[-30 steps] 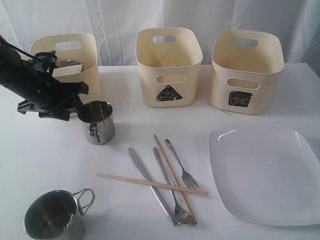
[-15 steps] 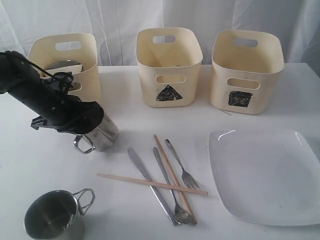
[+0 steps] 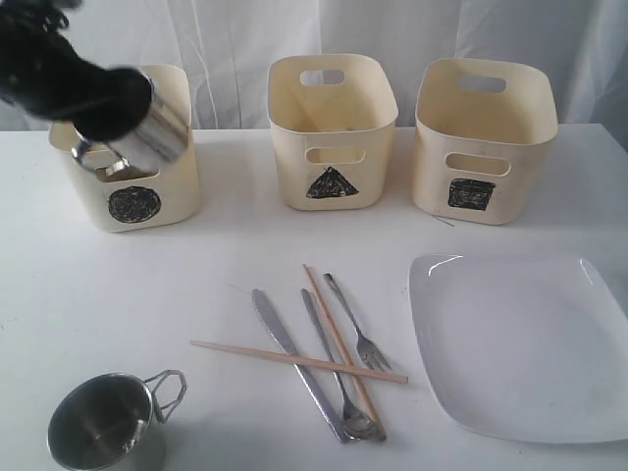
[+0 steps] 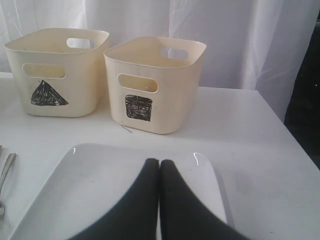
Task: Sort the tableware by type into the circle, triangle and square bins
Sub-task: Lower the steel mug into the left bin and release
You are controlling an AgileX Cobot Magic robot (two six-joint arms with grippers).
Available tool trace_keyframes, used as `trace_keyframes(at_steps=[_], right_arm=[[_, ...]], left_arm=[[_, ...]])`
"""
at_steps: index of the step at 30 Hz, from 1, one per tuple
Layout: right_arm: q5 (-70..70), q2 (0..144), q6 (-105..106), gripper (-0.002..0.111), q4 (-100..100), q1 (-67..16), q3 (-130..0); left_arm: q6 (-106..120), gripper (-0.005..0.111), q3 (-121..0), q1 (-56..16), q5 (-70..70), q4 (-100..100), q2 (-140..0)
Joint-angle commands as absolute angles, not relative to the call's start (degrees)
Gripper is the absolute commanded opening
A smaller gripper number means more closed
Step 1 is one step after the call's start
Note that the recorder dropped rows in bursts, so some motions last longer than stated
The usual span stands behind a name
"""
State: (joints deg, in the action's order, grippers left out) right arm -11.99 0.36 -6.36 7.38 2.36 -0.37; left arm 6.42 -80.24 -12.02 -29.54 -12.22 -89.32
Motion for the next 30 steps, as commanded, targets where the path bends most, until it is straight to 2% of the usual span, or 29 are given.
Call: trace_keyframes(at_steps=[1, 7, 13, 17, 21, 23, 26, 28, 30], right_arm=[[-11.89, 0.0, -6.29, 0.0, 7.34, 2.79, 0.0], [-11.89, 0.0, -6.29, 0.0, 7.34, 2.79, 0.0], [-11.89, 0.0, -6.29, 0.0, 7.34, 2.79, 0.0], [-11.89, 0.0, -6.29, 0.0, 7.34, 2.79, 0.0], [-11.89, 0.0, -6.29, 0.0, 7.34, 2.79, 0.0], [-11.89, 0.0, -6.29, 0.0, 7.34, 2.79, 0.0], [-11.89, 0.0, -6.29, 0.0, 7.34, 2.79, 0.0], [-11.89, 0.0, -6.29, 0.0, 7.34, 2.79, 0.0], [-11.89, 0.0, -6.29, 0.0, 7.34, 2.79, 0.0]], left_arm=[[6.4, 0.0, -82.03, -12.06, -14.44, -4.57, -83.56], [11.17, 0.0, -80.69, -12.06, 7.25, -1.96, -87.15], [22.85, 0.0, -80.58, -10.4, 26.22, -2.33, -104.23], [22.11, 0.0, -80.58, -9.79, 18.48, -7.19, -111.59], [17.74, 0.001, -80.58, -9.79, 20.6, -10.25, -111.72], [17.74, 0.011, -80.58, -9.79, 20.32, -10.39, -111.72], [13.32, 0.039, -80.58, -9.79, 12.98, -15.59, -111.15], [11.25, 0.048, -80.58, -9.79, 6.69, -17.11, -109.73], [11.25, 0.053, -80.71, -9.79, 3.79, -17.11, -108.39]])
